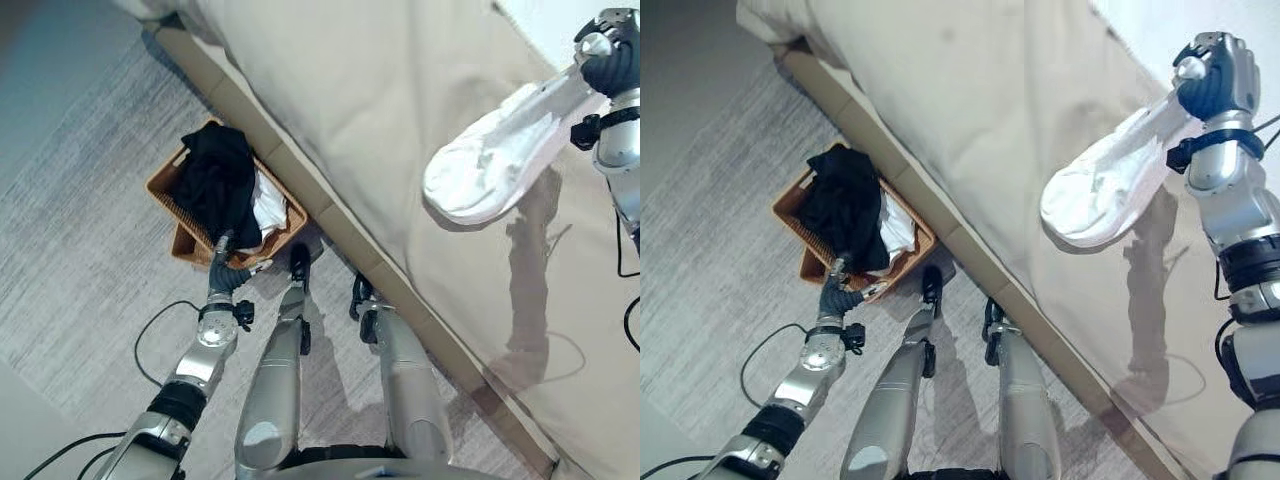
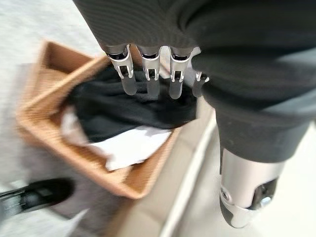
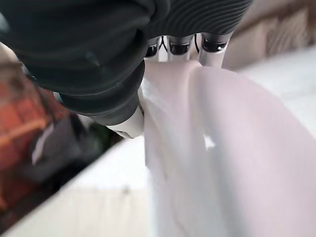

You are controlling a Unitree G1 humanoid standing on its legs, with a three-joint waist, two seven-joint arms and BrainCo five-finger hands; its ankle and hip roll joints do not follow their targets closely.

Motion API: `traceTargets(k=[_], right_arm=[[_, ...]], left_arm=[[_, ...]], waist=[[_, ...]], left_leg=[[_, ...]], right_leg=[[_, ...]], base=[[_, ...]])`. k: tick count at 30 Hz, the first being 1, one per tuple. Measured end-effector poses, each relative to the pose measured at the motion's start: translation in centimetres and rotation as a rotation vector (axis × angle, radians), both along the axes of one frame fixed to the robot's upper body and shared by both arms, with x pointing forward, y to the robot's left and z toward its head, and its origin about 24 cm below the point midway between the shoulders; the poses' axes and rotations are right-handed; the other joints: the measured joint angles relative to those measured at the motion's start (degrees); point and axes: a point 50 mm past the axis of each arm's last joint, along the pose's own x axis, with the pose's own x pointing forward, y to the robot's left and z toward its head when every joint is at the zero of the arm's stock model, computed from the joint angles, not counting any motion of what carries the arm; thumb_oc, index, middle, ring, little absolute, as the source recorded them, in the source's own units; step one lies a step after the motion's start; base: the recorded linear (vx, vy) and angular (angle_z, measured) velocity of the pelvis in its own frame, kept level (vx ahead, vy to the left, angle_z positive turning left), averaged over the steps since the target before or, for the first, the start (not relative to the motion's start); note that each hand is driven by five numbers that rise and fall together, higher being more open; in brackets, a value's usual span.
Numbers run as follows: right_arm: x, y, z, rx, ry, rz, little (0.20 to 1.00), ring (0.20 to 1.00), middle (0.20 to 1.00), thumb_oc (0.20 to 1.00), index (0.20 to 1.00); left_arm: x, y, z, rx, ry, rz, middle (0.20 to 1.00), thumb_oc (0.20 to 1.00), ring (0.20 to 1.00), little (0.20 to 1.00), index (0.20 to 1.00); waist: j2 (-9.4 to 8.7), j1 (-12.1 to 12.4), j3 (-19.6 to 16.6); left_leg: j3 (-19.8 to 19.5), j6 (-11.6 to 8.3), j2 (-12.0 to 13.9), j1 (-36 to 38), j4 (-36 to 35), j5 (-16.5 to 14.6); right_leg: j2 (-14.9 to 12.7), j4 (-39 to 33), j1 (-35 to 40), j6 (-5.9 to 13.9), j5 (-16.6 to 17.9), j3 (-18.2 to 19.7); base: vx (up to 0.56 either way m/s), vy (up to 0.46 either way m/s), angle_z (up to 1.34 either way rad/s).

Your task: Pick up clothes into the bucket

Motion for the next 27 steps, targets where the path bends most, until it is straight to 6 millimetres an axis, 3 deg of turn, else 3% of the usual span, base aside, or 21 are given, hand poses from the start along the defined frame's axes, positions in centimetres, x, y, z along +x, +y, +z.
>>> traceTargets(k=[4,8,10,19,21,24,27], right_arm=[[-0.3,0.2,-0.7,-0.001,0.009,0.028,0.200,0.200,0.200,0.200,0.200],[-1.0,0.4,-0.6,0.017,-0.020,0.078,0.200,0.200,0.200,0.200,0.200],[-1.3,0.1,0.1,0.013,-0.033,0.077,0.200,0.200,0.200,0.200,0.200],[-1.5,-0.1,0.6,0.063,-0.021,0.136,0.200,0.200,0.200,0.200,0.200],[-1.3,0.2,0.4,0.074,0.017,0.177,0.200,0.200,0.200,0.200,0.200],[-1.5,2.1,1.2,0.020,0.045,0.281,0.200,0.200,0.200,0.200,0.200],[-1.0,4.8,1.7,-0.053,0.097,0.391,0.200,0.200,0.200,0.200,0.200]], left_arm=[[-0.4,0.7,0.7,-0.037,-0.033,-0.005,1.000,1.000,1.000,1.000,1.000],[-0.5,0.3,3.4,-0.066,-0.145,-0.086,1.000,1.000,1.000,1.000,1.000],[-0.3,0.0,4.9,-0.074,-0.197,-0.135,1.000,1.000,1.000,1.000,1.000],[-0.2,-1.0,9.0,-0.095,-0.304,-0.344,1.000,1.000,1.000,1.000,1.000],[0.0,-1.8,12.1,-0.005,-0.343,-0.495,1.000,1.000,1.000,1.000,1.000],[0.9,-4.8,16.5,0.070,-0.470,-0.682,1.000,1.000,1.000,1.000,1.000],[2.1,-8.6,18.3,0.112,-0.509,-0.828,1.000,1.000,1.000,1.000,1.000]], waist=[[-0.67,0.0,0.3],[-0.61,0.1,0.1],[-0.52,0.2,0.0],[0.18,0.2,-0.8],[0.30,0.2,-0.8],[2.14,0.0,-7.2],[2.13,-0.9,-11.4]], left_leg=[[2.1,-0.06,0.5,6.6,-1.3,-0.2],[2.4,-0.52,0.9,12.0,-1.9,-2.1],[2.5,-1.25,1.2,12.6,-1.7,-2.7],[3.6,-1.01,2.1,16.2,-1.7,-2.6],[3.6,-0.98,2.3,19.9,-1.8,-2.7],[3.5,-1.48,2.6,21.3,-1.9,-4.6],[3.5,-1.46,2.5,23.0,-2.1,-4.6]], right_leg=[[0.7,-2.3,6.2,0.56,1.1,1.8],[1.3,-3.6,11.6,0.15,0.6,2.4],[1.5,-4.3,12.5,0.11,0.7,2.5],[2.6,-6.7,16.8,-0.15,1.7,2.9],[2.9,-7.9,21.1,-0.26,1.9,2.8],[3.3,-11.0,24.0,0.01,1.6,2.4],[3.4,-13.0,26.6,0.43,1.9,2.4]], base=[[0.05,-0.004,-0.24],[0.04,-0.017,-0.10],[0.04,-0.015,-0.05],[0.08,-0.004,-0.07],[0.12,-0.006,0.03],[0.09,-0.014,0.03],[0.10,-0.005,0.00]])
